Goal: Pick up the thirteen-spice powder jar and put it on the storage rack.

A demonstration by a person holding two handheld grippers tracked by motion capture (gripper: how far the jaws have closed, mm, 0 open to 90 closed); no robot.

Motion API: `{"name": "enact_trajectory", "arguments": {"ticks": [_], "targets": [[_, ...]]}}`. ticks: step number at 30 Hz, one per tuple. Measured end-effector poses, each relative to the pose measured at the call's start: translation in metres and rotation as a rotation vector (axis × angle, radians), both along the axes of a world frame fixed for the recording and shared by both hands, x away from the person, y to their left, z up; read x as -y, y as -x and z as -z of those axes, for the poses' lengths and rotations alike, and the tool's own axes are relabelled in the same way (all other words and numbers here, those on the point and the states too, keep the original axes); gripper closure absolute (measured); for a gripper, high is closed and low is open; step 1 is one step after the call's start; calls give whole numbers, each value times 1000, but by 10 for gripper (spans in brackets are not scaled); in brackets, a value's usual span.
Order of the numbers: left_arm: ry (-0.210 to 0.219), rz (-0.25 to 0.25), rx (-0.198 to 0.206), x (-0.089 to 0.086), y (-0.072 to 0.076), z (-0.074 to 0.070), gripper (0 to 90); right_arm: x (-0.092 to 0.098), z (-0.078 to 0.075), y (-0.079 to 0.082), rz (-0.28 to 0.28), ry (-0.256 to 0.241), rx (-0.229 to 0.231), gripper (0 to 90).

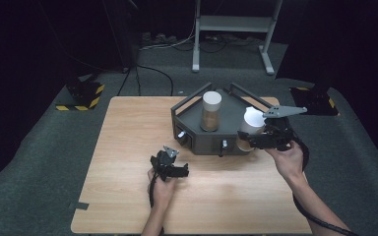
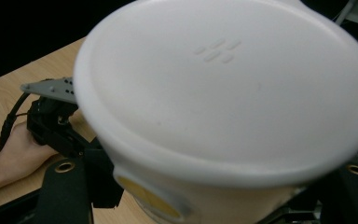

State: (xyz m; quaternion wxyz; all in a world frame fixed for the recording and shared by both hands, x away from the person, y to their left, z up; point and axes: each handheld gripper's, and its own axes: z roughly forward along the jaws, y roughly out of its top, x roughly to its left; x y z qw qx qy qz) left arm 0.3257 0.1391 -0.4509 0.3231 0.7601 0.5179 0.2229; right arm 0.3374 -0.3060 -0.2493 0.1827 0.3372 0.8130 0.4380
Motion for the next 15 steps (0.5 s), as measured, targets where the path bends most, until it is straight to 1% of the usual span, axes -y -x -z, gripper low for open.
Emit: {"name": "enact_trajectory", "arguments": {"ticks": [1, 4, 5, 7, 8, 9, 10, 15], "targets": [[0, 0, 0, 0, 0, 0, 23, 0, 0, 0, 0, 0, 0, 306], [0, 0, 0, 0, 0, 0, 23, -6, -4, -10, 22, 9, -6, 306], [0, 0, 0, 0, 0, 0, 23, -6, -4, -10, 22, 9, -6, 306], [0, 0, 0, 0, 0, 0, 23, -11, -6, -17, 43, 16, -11, 306], [0, 0, 0, 0, 0, 0, 23, -11, -6, -17, 43, 16, -11, 306], [0, 0, 0, 0, 0, 0, 23, -13, -7, -22, 57, 18, -14, 306], [0, 0, 0, 0, 0, 0, 23, -13, -7, -22, 57, 18, -14, 306], [0, 0, 0, 0, 0, 0, 23, -20, -8, -34, 100, 16, -20, 306]]}}
